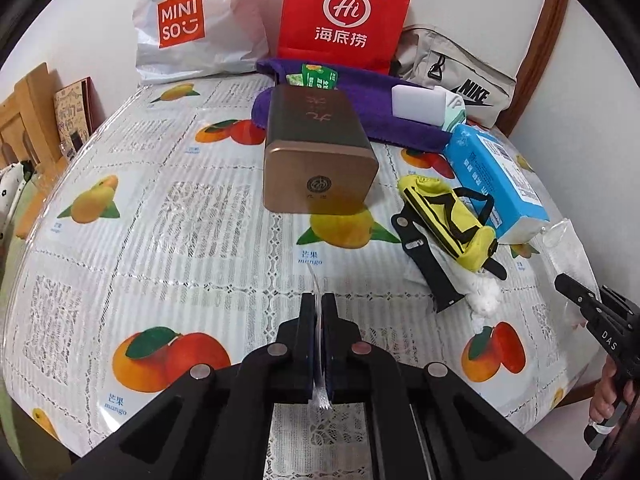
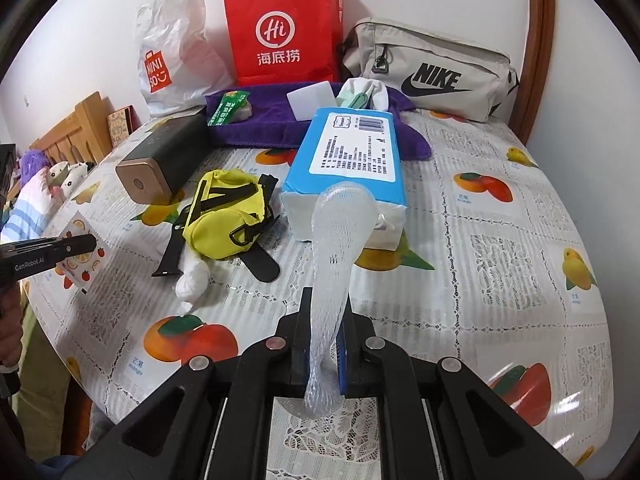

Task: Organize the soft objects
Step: 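Carry the mesh bag with the right tool while the left tool carries the orange packet to the towel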

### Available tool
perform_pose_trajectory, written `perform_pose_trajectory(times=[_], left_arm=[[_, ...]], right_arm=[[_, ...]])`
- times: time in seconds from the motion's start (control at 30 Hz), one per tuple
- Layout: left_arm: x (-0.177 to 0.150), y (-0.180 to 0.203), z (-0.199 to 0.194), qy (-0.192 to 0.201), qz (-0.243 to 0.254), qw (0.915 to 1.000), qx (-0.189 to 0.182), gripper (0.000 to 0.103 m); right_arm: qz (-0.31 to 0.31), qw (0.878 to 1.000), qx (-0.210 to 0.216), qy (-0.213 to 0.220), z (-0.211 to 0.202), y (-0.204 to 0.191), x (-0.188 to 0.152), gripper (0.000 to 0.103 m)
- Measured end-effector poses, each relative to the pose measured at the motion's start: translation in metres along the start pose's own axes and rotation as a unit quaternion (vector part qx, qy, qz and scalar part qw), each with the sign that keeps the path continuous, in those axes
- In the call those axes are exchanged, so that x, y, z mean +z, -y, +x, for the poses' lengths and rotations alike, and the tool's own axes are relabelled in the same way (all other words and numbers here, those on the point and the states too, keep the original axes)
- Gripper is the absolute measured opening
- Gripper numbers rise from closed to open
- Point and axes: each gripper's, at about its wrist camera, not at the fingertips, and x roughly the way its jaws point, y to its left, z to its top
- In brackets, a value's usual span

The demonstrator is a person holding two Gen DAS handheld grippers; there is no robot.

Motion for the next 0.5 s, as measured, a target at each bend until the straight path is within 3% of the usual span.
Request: perform_pose_trajectory(times=[0.5], left_arm=[[0.039,0.016,-0.020,0.031,0.017,0.9994,-0.008,0.004]], right_arm=[[0.012,0.999,0.016,0.044,-0.028,0.013,0.037,0.009]])
